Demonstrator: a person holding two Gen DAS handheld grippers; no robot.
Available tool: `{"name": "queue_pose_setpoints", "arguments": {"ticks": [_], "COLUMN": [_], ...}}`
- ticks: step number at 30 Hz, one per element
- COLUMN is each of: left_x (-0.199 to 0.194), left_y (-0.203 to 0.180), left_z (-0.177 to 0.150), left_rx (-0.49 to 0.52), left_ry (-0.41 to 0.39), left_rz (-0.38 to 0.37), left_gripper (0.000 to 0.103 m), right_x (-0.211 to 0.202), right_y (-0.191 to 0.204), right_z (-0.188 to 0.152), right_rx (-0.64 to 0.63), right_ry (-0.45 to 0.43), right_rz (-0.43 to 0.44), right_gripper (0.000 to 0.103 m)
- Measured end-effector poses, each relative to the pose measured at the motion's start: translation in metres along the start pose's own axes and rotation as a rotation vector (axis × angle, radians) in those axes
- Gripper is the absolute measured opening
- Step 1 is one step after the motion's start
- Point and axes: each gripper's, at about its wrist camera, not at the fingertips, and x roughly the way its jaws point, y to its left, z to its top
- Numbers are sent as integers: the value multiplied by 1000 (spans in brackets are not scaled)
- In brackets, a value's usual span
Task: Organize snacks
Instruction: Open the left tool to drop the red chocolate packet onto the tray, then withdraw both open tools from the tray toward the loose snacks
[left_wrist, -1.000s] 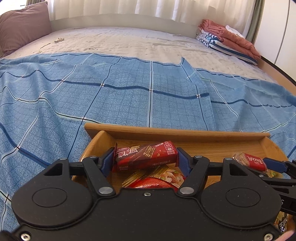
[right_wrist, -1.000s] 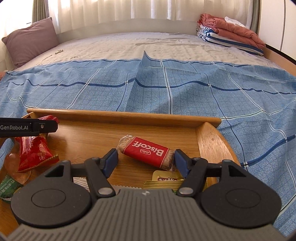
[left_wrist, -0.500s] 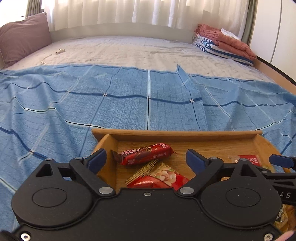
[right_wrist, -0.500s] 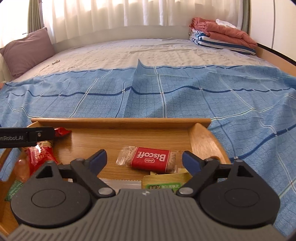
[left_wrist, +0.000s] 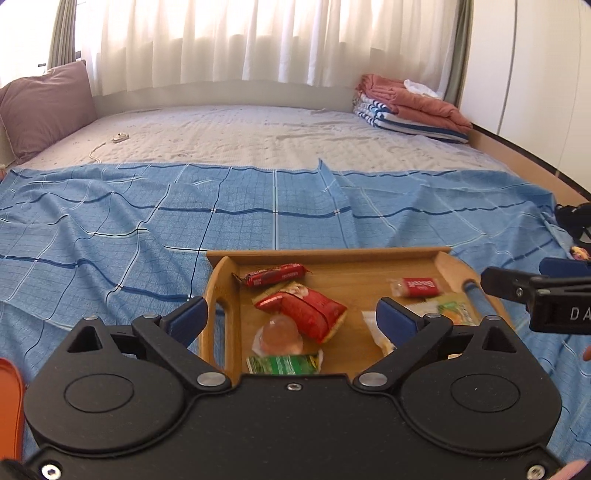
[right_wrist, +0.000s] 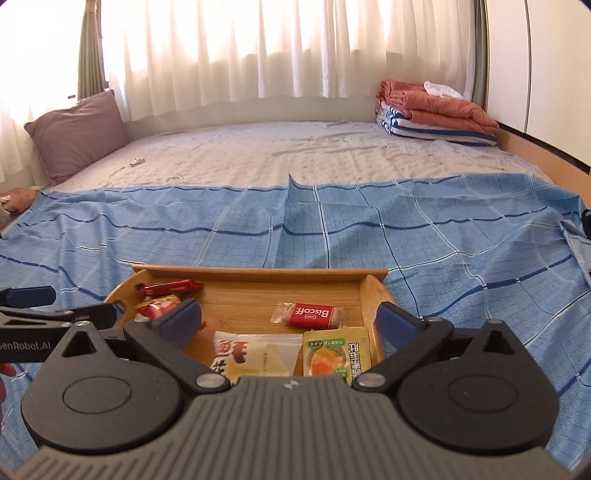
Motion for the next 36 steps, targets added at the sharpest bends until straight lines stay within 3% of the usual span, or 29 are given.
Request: {"name": "queue_pose_setpoints", "arguments": {"ticks": [12,17,21,36], "left_x": [-80,-89,-97,-105], "left_y": [-19,-16,-16,-32], "left_z": [-52,-80,-103,-172], "left_rx": [46,17,39,81], "left_ry": [-45,-27,-49,-63], "left_rz": [-86,-111,-88,-97], "left_gripper": [100,100,100,101], "right_x": [-66,-77,-81,-80], "right_y": [3,4,2,-17], "right_z": [-43,-72,-96,-176], "right_rx": [8,-44,-75,-3], "right_ry": [-34,-38,-40,-44], "right_rz": [74,53,24,-41], "right_gripper": [103,103,103,103]}}
